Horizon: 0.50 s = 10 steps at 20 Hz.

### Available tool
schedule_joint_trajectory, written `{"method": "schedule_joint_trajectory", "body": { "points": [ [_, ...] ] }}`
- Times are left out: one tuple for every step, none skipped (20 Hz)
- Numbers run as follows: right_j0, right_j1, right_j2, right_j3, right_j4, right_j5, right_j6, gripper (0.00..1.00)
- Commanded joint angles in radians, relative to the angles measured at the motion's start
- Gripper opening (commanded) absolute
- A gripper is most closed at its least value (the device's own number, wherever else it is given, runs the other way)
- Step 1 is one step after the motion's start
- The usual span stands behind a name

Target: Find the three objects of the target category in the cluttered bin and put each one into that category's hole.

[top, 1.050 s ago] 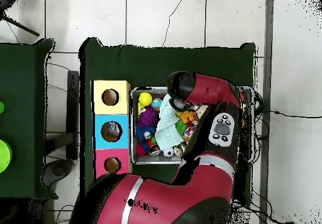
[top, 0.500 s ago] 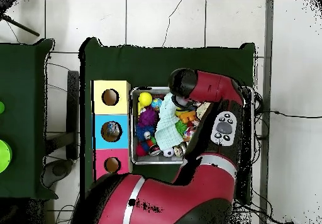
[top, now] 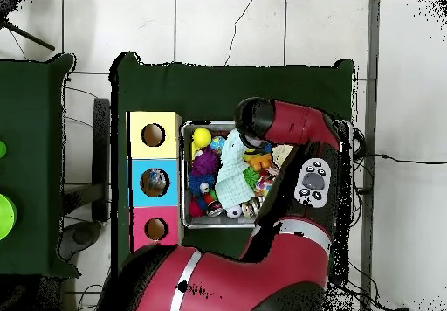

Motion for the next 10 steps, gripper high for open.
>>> {"method": "schedule_joint_trajectory", "body": {
  "points": [
    [-0.013, -0.028, 0.121, 0.127, 0.036, -0.15, 0.136, 1.0],
    [-0.015, -0.029, 0.123, 0.135, 0.037, -0.16, 0.137, 1.0],
    [-0.016, -0.031, 0.124, 0.142, 0.038, -0.17, 0.138, 1.0],
    [-0.018, -0.033, 0.126, 0.152, 0.039, -0.183, 0.138, 1.0],
    [-0.019, -0.036, 0.126, 0.159, 0.039, -0.191, 0.139, 1.0],
    [-0.019, -0.038, 0.125, 0.167, 0.04, -0.2, 0.141, 1.0],
    [-0.021, -0.041, 0.128, 0.172, 0.04, -0.208, 0.139, 1.0],
    [-0.021, -0.041, 0.128, 0.171, 0.039, -0.21, 0.132, 1.0],
    [-0.021, -0.041, 0.129, 0.17, 0.037, -0.212, 0.125, 0.0],
    [-0.024, -0.04, 0.133, 0.169, 0.038, -0.208, 0.118, 0.0]
  ]
}}
